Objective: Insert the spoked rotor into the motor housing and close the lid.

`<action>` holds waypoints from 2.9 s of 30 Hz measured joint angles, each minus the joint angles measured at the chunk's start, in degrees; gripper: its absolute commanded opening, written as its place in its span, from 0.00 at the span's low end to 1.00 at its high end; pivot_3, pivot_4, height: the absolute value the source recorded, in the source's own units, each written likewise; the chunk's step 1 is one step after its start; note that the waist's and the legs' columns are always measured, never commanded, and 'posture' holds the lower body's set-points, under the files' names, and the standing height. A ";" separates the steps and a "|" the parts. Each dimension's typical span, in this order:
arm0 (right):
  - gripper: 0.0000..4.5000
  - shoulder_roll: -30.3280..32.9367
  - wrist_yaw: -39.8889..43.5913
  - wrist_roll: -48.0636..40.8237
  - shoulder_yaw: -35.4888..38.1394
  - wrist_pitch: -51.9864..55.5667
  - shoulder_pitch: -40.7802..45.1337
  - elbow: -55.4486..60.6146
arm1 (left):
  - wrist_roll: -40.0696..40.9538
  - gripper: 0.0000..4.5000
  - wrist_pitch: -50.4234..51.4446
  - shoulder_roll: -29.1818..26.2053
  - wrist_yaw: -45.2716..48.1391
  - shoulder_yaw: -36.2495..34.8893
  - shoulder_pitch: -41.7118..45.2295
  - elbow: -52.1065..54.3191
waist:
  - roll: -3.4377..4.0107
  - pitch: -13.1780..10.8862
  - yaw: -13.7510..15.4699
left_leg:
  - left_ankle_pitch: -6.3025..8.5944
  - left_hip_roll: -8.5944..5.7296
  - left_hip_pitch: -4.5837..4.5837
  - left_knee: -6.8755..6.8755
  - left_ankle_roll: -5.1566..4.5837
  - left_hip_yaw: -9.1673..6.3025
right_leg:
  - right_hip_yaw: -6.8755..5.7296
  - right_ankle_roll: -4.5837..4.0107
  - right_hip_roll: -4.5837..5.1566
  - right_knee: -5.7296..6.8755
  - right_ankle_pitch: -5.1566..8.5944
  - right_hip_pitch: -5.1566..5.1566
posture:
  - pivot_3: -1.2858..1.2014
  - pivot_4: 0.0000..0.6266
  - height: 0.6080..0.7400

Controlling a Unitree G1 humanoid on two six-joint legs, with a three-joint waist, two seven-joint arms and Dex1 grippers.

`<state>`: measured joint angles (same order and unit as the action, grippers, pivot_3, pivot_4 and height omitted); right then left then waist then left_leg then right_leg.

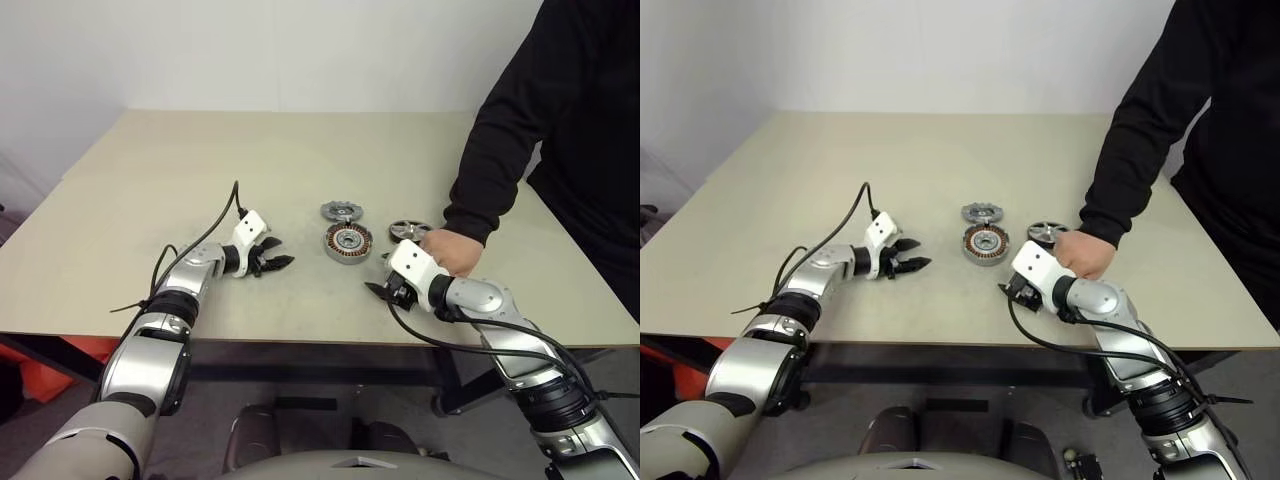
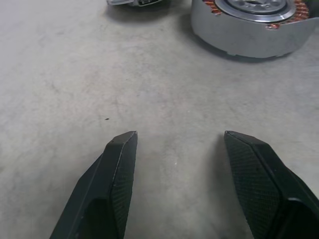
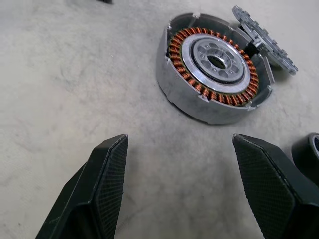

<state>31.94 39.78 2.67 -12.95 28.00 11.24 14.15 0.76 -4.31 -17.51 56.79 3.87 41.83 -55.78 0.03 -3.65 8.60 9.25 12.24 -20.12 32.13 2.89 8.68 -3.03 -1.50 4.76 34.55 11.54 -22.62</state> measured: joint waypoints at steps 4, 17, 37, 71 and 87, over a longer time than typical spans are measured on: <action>0.76 -0.50 0.06 -0.21 -1.07 0.27 0.00 0.17 | 0.74 0.65 0.02 1.39 0.73 -0.01 -0.17 0.22 | 0.00 0.00 0.01 | 0.00 -0.02 -0.01 0.00 0.00 0.00 | 0.00 0.00 0.07 0.00 0.00 0.00 | 0.52 0.00 1.00; 0.76 0.71 -0.11 -7.72 10.48 5.29 -6.92 5.37 | 4.81 0.65 2.43 5.08 4.68 -0.18 -1.84 6.74 | -0.01 -0.01 0.03 | 0.09 -0.27 -0.06 -0.05 -0.15 0.04 | 0.01 0.16 0.25 -0.01 0.10 -0.03 | 0.52 0.00 1.00; 0.76 -1.24 -2.73 -16.29 20.22 7.74 -12.78 -1.64 | 4.76 0.65 1.64 2.61 4.40 -0.23 -1.92 5.51 | 0.01 0.00 -0.03 | 0.15 -0.37 -0.07 -0.07 -0.25 0.03 | -0.01 0.25 0.37 -0.11 0.15 0.01 | 0.52 0.00 1.00; 0.12 -0.10 0.53 -15.71 14.17 3.22 -6.43 -2.80 | 5.47 0.66 3.79 0.15 10.72 0.17 -2.88 6.78 | -0.01 0.07 -1.25 | 0.22 -0.36 0.08 -0.37 -0.38 0.02 | -0.11 0.18 0.37 -0.73 0.08 0.39 | 0.52 0.00 1.00; 0.12 -7.75 3.75 -10.61 2.48 -5.28 18.15 -24.28 | 5.58 0.66 4.32 -0.62 11.28 0.33 -3.37 7.27 | 0.01 0.08 -1.46 | 0.23 -0.37 -0.07 -0.41 -0.39 0.05 | -0.12 -0.18 0.43 -0.64 -0.13 0.25 | 0.52 0.00 1.00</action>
<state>24.19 43.53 -7.95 -10.46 22.71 29.40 -10.13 6.34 0.00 -18.12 68.07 4.20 38.46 -48.52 0.04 -3.57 7.14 9.48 11.87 -20.19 31.72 2.50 8.73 -3.15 -1.68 5.19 33.91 11.41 -22.36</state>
